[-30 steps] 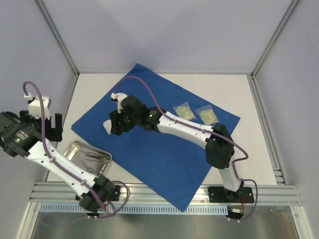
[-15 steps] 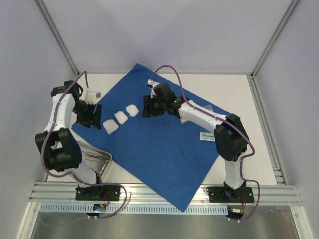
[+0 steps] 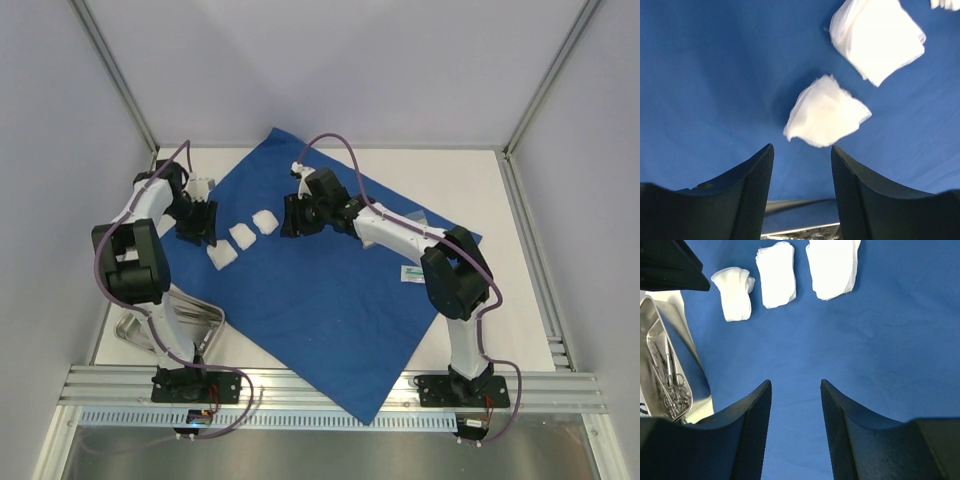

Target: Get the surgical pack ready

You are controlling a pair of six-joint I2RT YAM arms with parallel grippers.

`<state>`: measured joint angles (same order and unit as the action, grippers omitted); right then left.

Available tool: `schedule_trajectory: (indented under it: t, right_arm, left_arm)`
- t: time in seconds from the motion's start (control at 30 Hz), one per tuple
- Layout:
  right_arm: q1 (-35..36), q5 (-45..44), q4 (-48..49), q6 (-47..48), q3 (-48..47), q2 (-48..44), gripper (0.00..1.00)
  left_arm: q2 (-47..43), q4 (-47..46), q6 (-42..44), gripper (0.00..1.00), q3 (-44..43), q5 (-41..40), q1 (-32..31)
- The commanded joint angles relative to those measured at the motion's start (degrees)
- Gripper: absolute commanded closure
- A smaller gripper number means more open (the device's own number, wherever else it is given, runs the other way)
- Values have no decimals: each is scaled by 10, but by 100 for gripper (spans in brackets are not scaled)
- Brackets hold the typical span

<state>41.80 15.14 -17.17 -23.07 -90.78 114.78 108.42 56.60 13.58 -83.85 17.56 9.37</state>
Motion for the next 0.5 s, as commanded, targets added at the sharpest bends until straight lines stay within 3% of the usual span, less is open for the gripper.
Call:
schedule_trajectory:
  t: [0.0,0.47]
  right_arm:
    - [-3,7,33,-7,-1,13,54]
    - [-4,5,23,-5,-10,36,54]
  left_arm:
    - [23,-36,-29,42,-13,4,-15]
    - [43,-57,-3,50,41,15,-24]
